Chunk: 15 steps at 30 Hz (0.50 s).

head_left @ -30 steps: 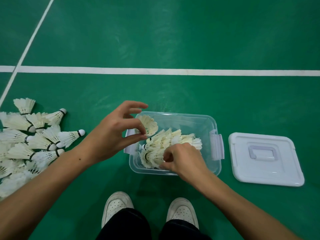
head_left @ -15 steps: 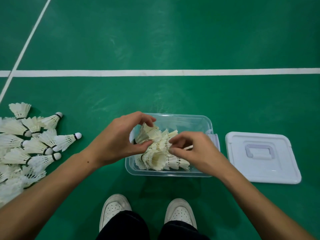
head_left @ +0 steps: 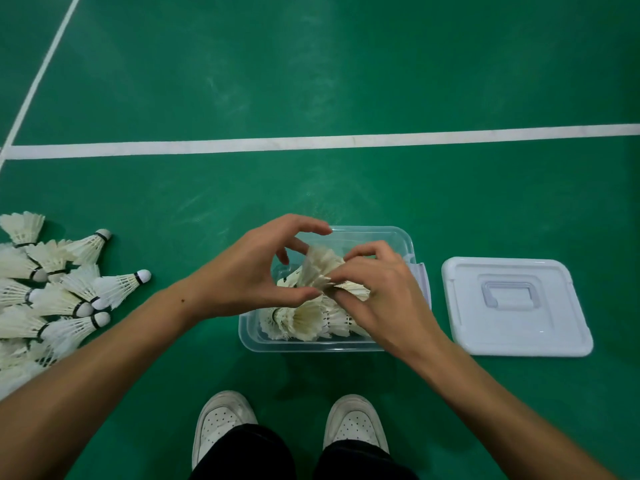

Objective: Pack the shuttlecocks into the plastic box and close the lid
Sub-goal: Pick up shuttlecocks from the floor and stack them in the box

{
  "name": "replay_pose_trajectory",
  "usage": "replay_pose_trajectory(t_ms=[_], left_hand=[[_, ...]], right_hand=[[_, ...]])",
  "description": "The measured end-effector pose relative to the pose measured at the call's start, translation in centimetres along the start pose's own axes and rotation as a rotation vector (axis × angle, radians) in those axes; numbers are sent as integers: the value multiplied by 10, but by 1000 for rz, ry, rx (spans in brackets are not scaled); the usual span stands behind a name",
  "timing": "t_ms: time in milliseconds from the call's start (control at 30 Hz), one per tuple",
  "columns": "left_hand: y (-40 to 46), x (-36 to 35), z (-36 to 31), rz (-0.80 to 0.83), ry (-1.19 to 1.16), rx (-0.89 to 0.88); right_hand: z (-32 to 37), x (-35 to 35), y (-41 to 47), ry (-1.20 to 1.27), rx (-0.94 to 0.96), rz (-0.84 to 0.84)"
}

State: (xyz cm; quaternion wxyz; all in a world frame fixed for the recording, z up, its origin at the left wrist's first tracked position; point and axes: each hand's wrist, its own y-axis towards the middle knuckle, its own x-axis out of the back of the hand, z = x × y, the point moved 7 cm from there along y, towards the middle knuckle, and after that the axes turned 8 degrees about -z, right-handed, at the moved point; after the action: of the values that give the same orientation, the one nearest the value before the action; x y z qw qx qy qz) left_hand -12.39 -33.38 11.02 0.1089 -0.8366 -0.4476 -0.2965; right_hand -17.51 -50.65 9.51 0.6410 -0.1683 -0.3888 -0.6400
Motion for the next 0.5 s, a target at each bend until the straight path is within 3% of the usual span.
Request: replay_pose_trajectory(t_ms=[133,233,367,500], left_hand=[[-11,4,18,112,127,28],[-21,-6,30,236,409,-26],[-23,-28,38,268,801,-199],[-20,-43,47,283,917,-167]], right_hand=[[-15,15,-25,-70,-139,-43],[-22,13,-37,-140,-197,72],[-28,-9,-42,-183,-274,295],[-34,-27,-40,-114,-374,380]])
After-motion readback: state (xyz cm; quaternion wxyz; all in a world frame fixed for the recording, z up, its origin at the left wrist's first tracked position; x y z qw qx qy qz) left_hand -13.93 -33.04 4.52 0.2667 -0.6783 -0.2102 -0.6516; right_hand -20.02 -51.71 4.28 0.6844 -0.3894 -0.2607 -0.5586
